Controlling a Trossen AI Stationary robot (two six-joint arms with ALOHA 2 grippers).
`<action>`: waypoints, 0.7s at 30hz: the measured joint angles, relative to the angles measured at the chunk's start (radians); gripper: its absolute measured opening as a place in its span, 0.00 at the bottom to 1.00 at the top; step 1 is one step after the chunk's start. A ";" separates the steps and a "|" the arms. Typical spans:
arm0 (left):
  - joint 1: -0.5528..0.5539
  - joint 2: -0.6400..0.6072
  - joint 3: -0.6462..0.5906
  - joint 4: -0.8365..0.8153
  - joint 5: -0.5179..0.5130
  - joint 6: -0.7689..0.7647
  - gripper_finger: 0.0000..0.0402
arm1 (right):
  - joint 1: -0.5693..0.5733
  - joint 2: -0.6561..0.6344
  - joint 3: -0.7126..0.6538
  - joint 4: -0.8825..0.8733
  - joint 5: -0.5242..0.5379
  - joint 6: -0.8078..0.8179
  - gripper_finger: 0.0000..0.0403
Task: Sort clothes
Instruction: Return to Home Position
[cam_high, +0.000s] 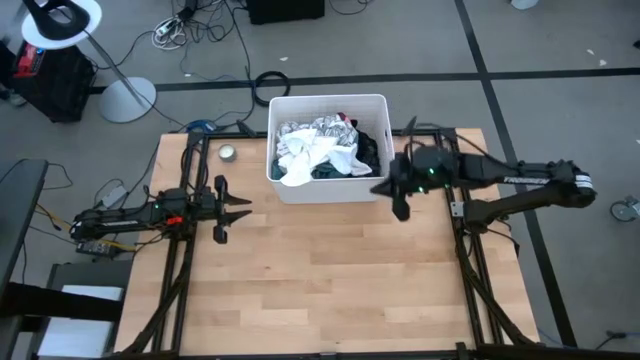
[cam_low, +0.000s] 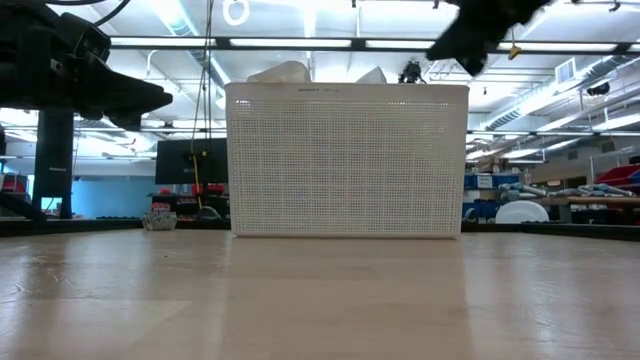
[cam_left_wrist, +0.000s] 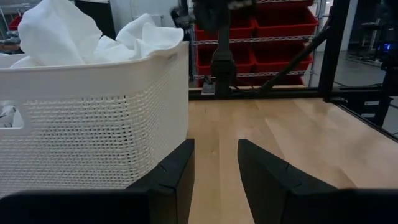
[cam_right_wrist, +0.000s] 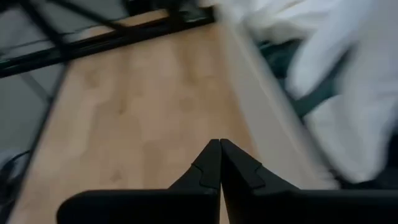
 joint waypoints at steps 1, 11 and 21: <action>0.000 0.000 0.000 0.000 0.000 0.000 0.32 | 0.009 -0.025 -0.042 0.031 -0.019 -0.001 0.01; 0.000 0.000 0.000 0.000 0.000 0.000 0.32 | 0.044 -0.246 -0.405 0.309 -0.033 0.020 0.01; 0.000 0.000 0.000 0.000 0.000 0.000 0.32 | 0.031 -0.359 -0.663 0.454 0.009 0.052 0.00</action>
